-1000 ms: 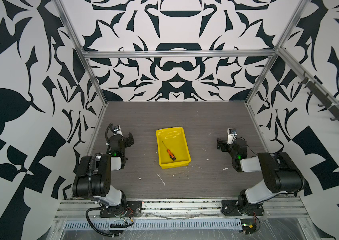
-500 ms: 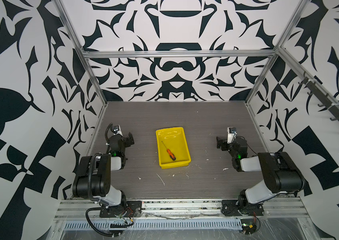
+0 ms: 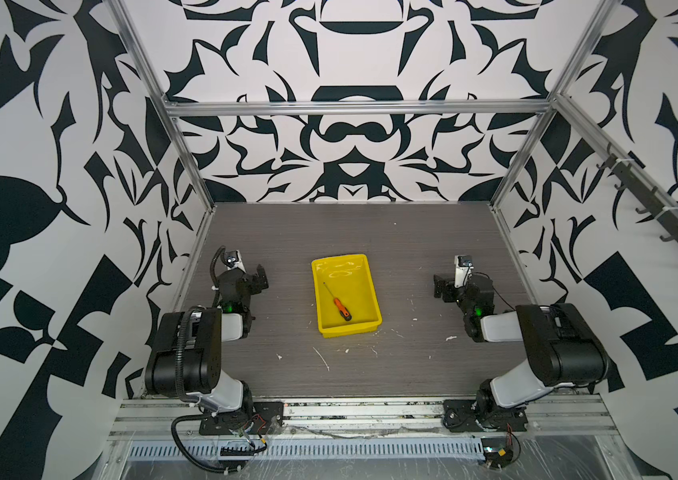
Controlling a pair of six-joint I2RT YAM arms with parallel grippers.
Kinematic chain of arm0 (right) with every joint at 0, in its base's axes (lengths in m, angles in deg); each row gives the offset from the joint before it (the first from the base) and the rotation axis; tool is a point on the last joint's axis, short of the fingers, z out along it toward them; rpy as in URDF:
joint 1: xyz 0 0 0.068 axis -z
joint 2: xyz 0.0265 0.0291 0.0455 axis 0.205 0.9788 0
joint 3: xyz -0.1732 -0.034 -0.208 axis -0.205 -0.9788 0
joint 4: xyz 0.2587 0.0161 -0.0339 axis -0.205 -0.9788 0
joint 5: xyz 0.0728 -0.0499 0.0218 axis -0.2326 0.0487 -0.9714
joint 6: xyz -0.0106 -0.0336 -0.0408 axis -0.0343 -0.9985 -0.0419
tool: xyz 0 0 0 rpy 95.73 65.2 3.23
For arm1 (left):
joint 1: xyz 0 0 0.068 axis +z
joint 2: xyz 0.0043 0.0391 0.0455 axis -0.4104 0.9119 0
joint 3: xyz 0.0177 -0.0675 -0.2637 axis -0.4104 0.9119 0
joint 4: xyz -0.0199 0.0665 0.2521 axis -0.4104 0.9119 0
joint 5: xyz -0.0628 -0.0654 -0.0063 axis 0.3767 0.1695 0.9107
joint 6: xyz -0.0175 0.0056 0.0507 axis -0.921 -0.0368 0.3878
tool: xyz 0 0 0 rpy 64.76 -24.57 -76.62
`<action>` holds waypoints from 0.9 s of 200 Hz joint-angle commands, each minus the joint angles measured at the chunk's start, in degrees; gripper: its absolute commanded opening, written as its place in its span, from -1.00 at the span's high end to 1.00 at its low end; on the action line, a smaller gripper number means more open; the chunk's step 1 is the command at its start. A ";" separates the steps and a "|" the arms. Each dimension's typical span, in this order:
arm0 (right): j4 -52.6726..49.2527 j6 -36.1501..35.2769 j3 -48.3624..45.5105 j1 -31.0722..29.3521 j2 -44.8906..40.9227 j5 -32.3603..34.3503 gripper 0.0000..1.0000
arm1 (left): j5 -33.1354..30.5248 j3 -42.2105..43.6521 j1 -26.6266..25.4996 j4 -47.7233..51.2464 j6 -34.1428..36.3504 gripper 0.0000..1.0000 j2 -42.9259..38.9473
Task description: Put the screwdriver in the bin
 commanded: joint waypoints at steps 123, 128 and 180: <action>0.94 0.42 1.04 -0.29 -0.50 1.03 -0.99 | 0.38 0.53 0.14 -1.65 -0.13 -0.98 0.68; 0.96 0.42 1.06 -0.35 -0.50 1.01 -1.00 | 0.35 0.53 0.17 -1.65 -0.13 -0.99 0.67; 0.95 0.37 1.08 -0.33 -0.50 1.07 -1.00 | 0.38 0.53 0.10 -1.65 -0.13 -0.99 0.68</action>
